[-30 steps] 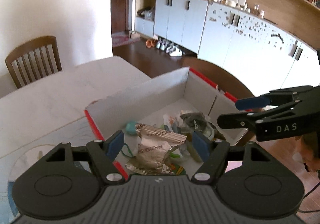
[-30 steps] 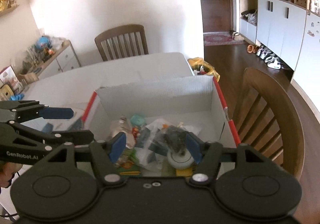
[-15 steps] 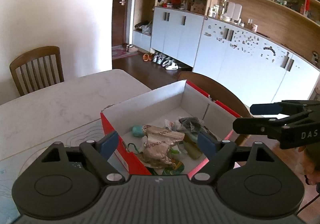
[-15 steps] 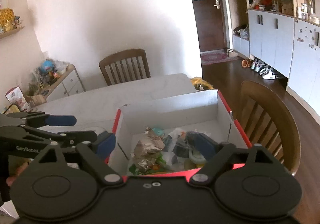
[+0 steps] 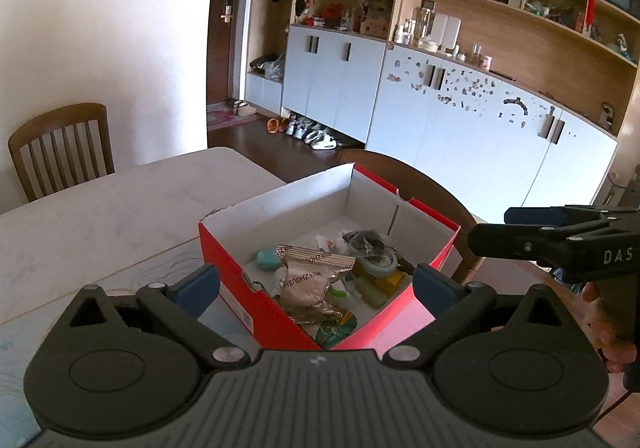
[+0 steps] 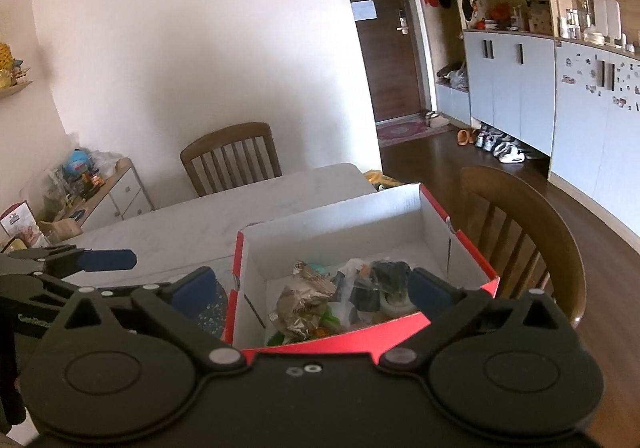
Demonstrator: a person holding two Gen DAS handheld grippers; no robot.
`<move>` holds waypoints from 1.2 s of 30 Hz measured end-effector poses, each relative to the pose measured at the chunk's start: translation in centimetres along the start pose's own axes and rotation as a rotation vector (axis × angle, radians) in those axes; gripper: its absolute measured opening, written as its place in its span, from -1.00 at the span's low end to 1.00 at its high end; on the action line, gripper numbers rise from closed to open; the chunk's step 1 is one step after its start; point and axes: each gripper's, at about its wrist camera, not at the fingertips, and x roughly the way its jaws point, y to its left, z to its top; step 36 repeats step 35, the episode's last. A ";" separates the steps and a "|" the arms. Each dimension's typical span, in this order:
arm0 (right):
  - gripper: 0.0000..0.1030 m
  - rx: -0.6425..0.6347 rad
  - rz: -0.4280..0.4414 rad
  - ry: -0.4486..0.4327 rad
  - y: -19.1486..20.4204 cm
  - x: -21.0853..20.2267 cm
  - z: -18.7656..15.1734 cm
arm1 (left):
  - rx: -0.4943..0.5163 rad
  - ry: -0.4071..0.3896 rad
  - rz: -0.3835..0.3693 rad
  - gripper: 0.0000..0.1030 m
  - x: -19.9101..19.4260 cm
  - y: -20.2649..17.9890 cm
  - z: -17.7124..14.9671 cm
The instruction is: Organize objects
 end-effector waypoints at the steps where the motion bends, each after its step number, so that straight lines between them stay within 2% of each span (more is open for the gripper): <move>1: 0.98 0.003 -0.001 -0.001 0.1 -0.1 -0.1 | -0.002 -0.002 -0.003 1.00 -0.2 0.1 -0.1; 10: 0.98 0.024 -0.026 -0.015 1.4 -0.3 -0.8 | -0.004 -0.009 -0.010 1.00 -0.8 1.0 -0.7; 18: 0.98 0.029 -0.047 -0.013 2.5 -0.2 -1.4 | 0.037 -0.032 0.028 1.00 -1.5 1.4 -1.2; 22: 0.98 0.034 -0.056 -0.012 3.0 -0.2 -1.6 | 0.031 -0.015 0.001 1.00 -1.5 2.0 -1.3; 27: 0.98 0.037 -0.060 -0.012 3.6 0.0 -1.6 | 0.036 -0.030 -0.028 1.00 -2.0 2.4 -1.6; 36: 0.98 0.035 -0.057 0.000 4.4 0.9 -1.6 | 0.015 -0.030 -0.029 1.00 -2.3 4.0 -1.8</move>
